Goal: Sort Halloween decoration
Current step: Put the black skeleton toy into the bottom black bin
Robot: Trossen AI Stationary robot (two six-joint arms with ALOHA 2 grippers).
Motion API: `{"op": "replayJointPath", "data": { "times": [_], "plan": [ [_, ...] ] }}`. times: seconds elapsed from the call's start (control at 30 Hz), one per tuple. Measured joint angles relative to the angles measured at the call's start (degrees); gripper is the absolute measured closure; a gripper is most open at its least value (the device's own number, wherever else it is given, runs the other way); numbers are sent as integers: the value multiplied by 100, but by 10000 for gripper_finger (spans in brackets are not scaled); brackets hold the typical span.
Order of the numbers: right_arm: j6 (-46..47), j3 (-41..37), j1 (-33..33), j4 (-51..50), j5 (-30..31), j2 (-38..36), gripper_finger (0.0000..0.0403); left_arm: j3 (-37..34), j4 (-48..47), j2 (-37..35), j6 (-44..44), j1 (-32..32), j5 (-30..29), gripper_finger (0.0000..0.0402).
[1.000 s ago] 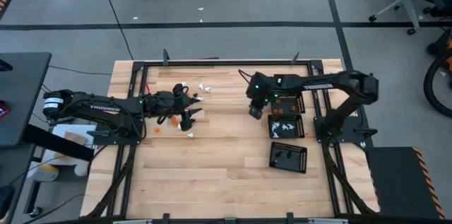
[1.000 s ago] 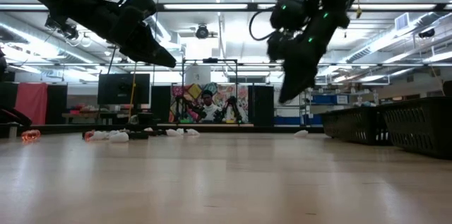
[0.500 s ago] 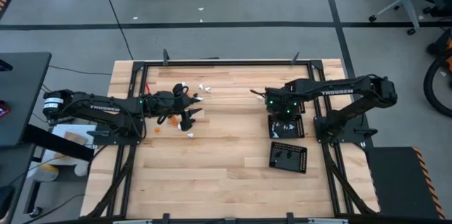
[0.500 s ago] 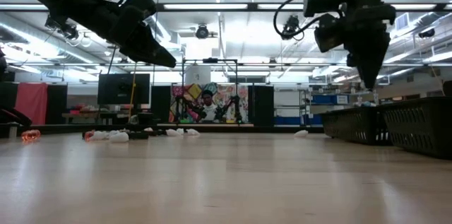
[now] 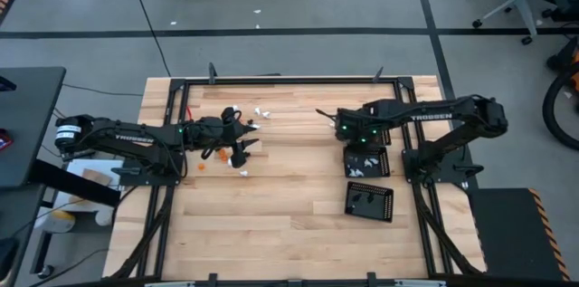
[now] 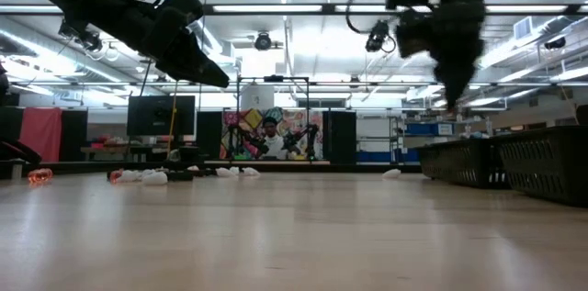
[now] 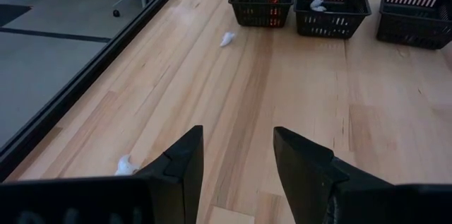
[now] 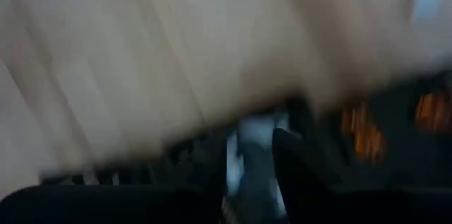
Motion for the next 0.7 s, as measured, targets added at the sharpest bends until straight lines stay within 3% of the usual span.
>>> {"op": "replayJointPath", "data": {
  "times": [0.23,0.47,0.6,0.7],
  "plan": [
    [-483,-21,128,2659,782,205,284,0,-172,-2,-86,2,-2,244],
    [-1091,-1349,188,6822,993,576,284,6,-441,389,-633,171,-75,244],
    [-1060,-1864,96,8520,1112,1042,284,-15,-497,946,-953,234,-30,244],
    [-1061,-2023,122,9474,1105,1437,284,2,-528,1199,-1166,-55,394,244]
  ]
}}
